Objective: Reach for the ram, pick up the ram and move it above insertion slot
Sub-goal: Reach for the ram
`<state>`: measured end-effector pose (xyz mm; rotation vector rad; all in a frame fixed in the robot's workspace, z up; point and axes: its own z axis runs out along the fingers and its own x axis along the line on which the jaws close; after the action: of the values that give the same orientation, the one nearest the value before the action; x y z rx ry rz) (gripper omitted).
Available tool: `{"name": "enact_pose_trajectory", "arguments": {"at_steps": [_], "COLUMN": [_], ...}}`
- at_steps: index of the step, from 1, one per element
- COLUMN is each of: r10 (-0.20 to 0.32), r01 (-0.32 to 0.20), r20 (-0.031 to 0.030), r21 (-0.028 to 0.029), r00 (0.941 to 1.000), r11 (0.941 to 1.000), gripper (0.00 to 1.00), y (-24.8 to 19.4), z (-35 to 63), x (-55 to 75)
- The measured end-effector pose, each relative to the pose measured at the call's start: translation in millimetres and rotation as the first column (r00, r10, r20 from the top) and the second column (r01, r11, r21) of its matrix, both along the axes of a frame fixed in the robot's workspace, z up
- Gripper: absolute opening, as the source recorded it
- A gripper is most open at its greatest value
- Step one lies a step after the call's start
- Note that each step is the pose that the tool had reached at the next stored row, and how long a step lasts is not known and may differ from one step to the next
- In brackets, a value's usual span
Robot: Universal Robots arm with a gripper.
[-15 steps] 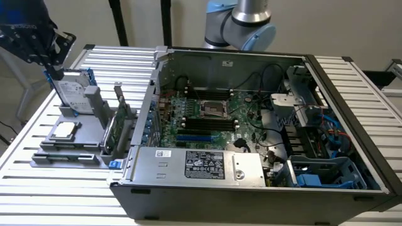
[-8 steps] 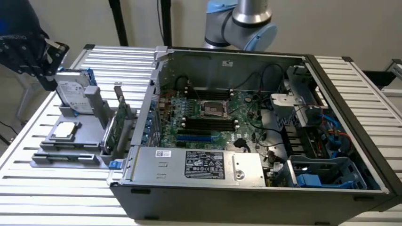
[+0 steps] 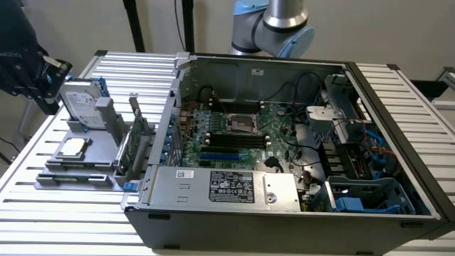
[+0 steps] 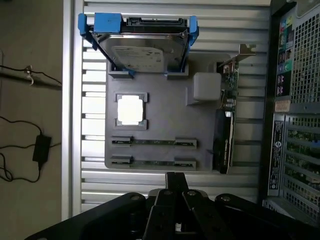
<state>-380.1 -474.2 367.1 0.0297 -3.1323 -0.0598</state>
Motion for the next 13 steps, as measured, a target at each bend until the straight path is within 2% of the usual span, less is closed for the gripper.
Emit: {"name": "enact_pose_trajectory", "arguments": {"at_steps": [3, 6, 10, 13], "r10": [0.0, 0.008, 0.068, 0.122], "r01": [0.0, -0.008, -0.068, -0.122], "r20": [0.0, 0.0002, -0.0001, 0.0], "r21": [-0.0004, -0.0005, -0.0007, -0.0006], "r00": [1.0, 1.0, 0.9977, 0.9926], "r11": [1.0, 1.0, 0.9977, 0.9926], "gripper": [0.11, 0.11, 0.11, 0.11], "y": [-2.3, -2.8, -2.8, -2.7], "z": [-3.5, -6.5, -7.1, -7.6], "x": [-2.5, -5.7, -6.0, -6.1]}}
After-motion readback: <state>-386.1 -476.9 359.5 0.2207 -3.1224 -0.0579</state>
